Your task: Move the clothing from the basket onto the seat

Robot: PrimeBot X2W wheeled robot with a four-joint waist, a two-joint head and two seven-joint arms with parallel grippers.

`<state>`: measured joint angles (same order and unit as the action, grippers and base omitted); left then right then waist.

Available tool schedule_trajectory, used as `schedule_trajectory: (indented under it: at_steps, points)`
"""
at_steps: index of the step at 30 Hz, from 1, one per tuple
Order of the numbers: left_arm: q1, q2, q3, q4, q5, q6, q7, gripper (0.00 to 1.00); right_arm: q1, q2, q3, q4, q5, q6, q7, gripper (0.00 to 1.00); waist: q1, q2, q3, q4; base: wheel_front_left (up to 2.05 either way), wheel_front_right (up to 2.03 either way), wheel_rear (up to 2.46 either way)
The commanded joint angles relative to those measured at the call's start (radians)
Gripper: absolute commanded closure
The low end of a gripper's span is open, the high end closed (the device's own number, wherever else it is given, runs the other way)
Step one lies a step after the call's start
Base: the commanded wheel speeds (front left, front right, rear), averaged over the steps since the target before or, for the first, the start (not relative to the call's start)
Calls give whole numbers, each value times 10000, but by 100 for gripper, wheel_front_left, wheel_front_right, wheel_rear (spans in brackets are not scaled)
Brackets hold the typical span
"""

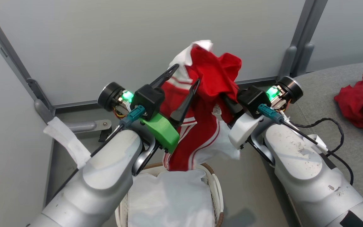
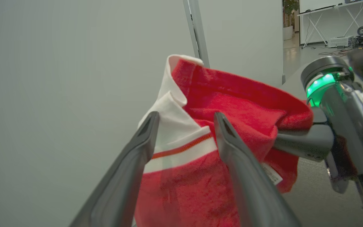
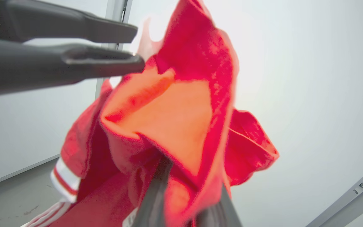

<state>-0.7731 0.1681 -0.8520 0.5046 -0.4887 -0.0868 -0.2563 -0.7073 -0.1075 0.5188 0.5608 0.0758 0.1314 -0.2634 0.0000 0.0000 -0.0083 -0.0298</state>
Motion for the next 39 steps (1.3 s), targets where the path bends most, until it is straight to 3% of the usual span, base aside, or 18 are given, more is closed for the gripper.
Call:
schedule_trajectory:
  at_steps: [1,10,24,39]
  points:
    - [298,-32,58,90,-27,87,-40,0,132,-53,-137,-103,-91,-14,-19,100,0,0,15,-20,0,0,0]
    - [1993,-466,845,1,66,368,-90,0,317,-136,-878,-585,-430,-14,-19,100,0,0,132,-119,0,0,0]
    - [4051,-934,2143,-320,842,173,-82,0,512,-94,-1457,-793,-709,-14,-19,100,0,0,367,-722,0,0,0]
    - [4353,-1065,2985,-445,1745,-116,-81,0,119,-299,-1926,-945,-974,-14,-19,100,0,0,1297,-3537,0,0,0]
